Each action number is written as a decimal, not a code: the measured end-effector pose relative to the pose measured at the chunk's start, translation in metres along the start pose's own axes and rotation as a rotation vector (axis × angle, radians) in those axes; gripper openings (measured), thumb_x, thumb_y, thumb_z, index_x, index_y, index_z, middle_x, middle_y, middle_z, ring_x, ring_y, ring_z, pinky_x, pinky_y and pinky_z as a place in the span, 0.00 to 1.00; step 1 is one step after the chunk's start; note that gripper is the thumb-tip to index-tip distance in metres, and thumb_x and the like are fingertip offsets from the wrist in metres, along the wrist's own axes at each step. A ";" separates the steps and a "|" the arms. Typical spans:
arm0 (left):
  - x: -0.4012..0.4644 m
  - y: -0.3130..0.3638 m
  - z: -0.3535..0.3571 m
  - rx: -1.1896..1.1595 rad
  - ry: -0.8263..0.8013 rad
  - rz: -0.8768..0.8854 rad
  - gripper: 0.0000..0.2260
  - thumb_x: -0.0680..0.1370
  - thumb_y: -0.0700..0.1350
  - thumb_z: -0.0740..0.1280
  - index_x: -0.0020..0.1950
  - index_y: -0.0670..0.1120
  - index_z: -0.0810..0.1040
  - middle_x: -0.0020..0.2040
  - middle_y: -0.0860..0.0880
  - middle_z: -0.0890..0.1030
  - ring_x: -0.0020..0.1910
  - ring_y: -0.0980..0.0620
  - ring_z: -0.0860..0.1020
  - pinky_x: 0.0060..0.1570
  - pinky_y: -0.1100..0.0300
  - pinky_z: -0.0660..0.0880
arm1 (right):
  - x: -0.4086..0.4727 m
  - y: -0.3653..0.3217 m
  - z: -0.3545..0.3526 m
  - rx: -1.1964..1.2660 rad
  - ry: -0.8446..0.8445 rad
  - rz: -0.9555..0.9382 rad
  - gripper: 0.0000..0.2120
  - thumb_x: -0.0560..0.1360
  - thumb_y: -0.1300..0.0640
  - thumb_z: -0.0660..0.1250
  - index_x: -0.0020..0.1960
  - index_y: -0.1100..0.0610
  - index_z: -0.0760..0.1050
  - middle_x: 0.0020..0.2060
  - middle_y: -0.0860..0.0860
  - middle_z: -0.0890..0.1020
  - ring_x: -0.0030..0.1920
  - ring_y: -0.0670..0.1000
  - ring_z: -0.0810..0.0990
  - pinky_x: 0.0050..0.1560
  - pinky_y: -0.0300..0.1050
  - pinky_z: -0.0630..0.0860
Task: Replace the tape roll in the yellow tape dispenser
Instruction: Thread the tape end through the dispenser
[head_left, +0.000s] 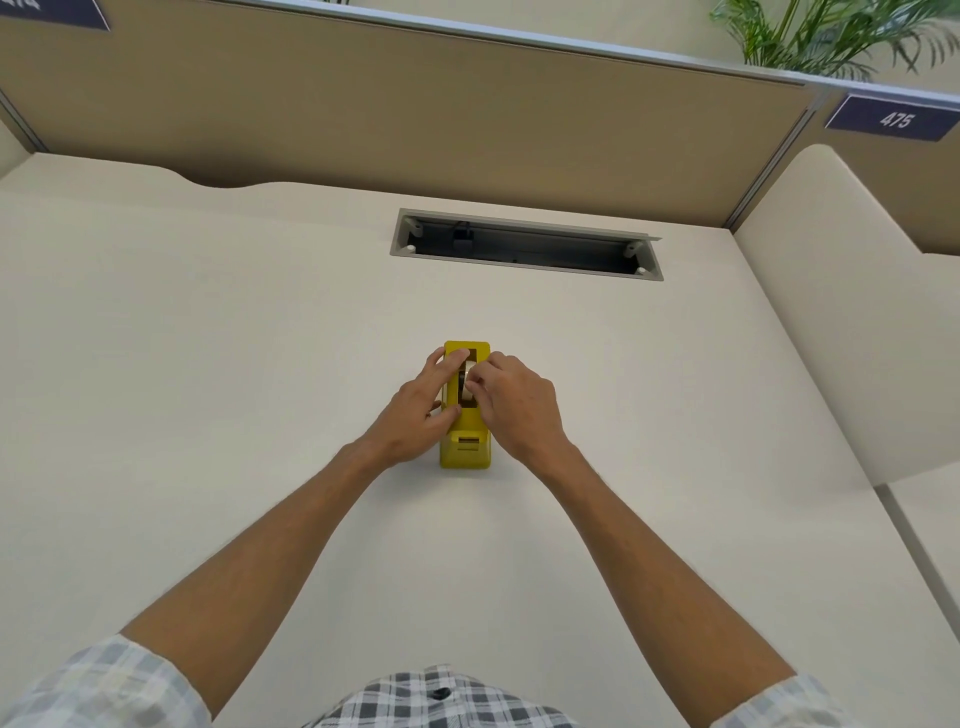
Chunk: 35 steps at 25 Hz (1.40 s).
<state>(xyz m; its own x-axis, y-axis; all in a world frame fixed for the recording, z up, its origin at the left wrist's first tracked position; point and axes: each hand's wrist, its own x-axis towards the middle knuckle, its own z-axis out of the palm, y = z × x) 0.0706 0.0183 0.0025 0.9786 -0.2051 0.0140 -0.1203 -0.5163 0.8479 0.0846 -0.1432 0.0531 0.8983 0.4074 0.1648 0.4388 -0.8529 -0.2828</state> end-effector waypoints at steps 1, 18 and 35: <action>0.001 -0.001 0.000 -0.008 -0.007 0.005 0.30 0.76 0.39 0.59 0.76 0.58 0.58 0.77 0.53 0.59 0.75 0.62 0.54 0.66 0.50 0.72 | -0.002 0.000 0.001 -0.002 0.003 0.002 0.09 0.81 0.55 0.59 0.51 0.55 0.77 0.46 0.50 0.79 0.49 0.51 0.76 0.36 0.47 0.73; 0.004 0.000 -0.002 0.093 -0.046 -0.022 0.31 0.80 0.40 0.60 0.78 0.58 0.51 0.79 0.50 0.50 0.71 0.44 0.68 0.66 0.48 0.71 | -0.022 -0.007 0.004 -0.022 0.006 0.004 0.09 0.81 0.54 0.59 0.52 0.55 0.78 0.47 0.49 0.80 0.49 0.51 0.76 0.34 0.45 0.71; -0.004 0.003 0.004 0.079 0.019 -0.002 0.28 0.82 0.41 0.59 0.78 0.56 0.52 0.78 0.51 0.58 0.72 0.50 0.65 0.60 0.68 0.66 | -0.051 -0.015 0.000 0.011 0.072 0.035 0.09 0.80 0.55 0.62 0.48 0.56 0.80 0.41 0.51 0.79 0.42 0.52 0.75 0.33 0.44 0.67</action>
<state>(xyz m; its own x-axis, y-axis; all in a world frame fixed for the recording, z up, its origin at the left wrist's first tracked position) 0.0659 0.0139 0.0031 0.9819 -0.1881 0.0232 -0.1303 -0.5812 0.8033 0.0323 -0.1511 0.0491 0.9091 0.3523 0.2224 0.4077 -0.8623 -0.3003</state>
